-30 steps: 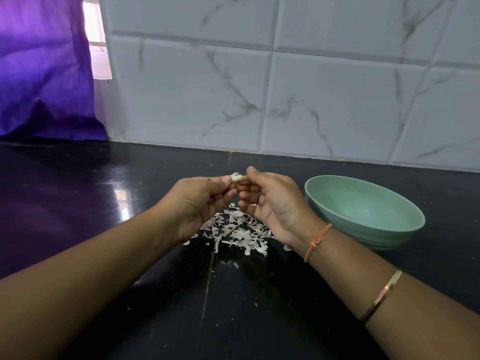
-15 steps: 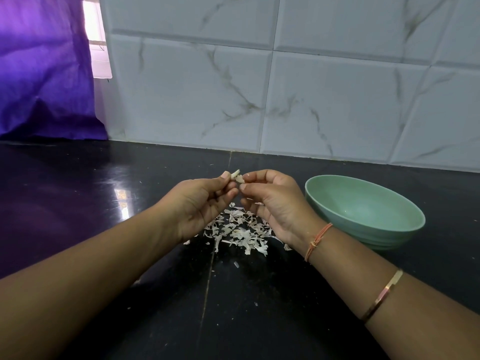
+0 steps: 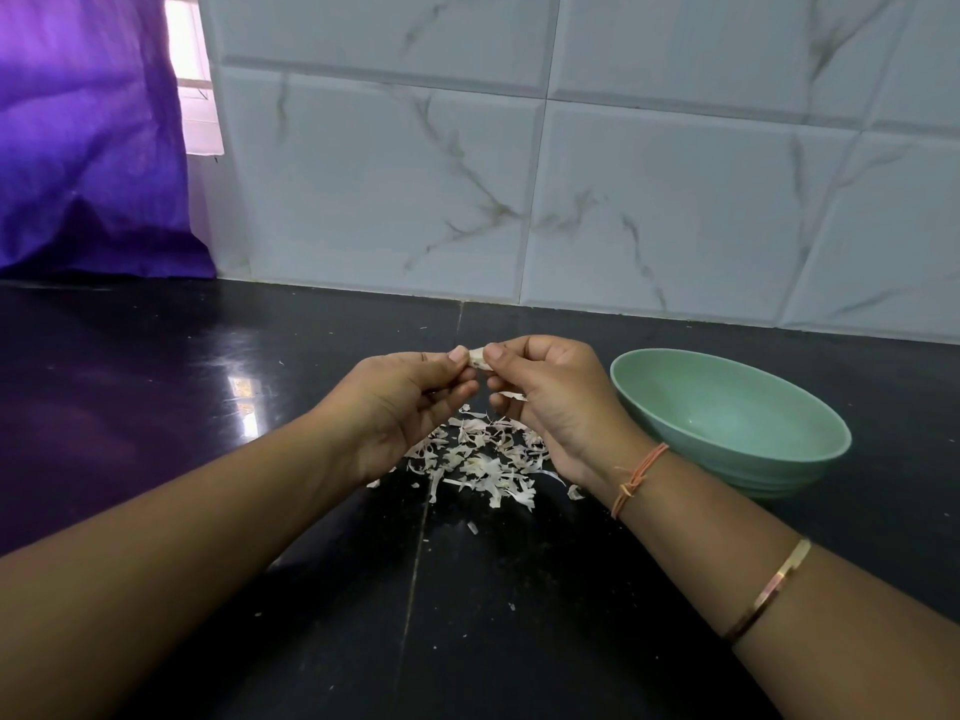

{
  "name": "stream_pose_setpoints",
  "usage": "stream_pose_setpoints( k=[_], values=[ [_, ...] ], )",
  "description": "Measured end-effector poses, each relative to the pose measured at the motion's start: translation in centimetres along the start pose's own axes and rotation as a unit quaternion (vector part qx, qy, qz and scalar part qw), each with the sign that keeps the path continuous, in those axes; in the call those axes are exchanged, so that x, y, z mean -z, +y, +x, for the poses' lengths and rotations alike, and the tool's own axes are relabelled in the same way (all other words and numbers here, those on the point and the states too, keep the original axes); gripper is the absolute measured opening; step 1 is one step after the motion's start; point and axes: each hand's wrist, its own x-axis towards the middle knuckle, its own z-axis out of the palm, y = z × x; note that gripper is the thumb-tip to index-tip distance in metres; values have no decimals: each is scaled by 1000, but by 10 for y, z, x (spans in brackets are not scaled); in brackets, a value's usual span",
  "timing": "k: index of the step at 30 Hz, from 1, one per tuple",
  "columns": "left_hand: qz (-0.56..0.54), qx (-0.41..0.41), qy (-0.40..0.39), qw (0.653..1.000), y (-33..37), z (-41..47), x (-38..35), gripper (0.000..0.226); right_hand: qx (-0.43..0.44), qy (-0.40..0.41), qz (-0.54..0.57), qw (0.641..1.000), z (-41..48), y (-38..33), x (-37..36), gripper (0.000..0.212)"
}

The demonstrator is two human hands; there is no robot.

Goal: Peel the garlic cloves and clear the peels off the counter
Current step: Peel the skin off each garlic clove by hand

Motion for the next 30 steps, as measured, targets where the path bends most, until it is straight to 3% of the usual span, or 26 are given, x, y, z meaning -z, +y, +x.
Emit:
stream_pose_setpoints(
  k=[8, 11, 14, 26, 30],
  values=[
    [0, 7, -18, 1000, 3, 0, 0, 10, -35, -23, 80, 996, -1, -2, 0, 15],
    [89, -55, -2, 995, 0, 0, 0, 13, 38, 7, -62, 997, 0, 1, -1, 20],
    [220, -158, 23, 962, -3, 2, 2, 19, 125, 30, -216, 968, -1, 0, -2, 21],
    [321, -287, 16, 903, -5, 2, 3, 18, 199, 35, -311, 929, -4, -5, 0, 37],
    [310, -282, 10, 908, -4, 2, 2, 19, 151, 26, -230, 961, -1, -2, -1, 44]
  ],
)
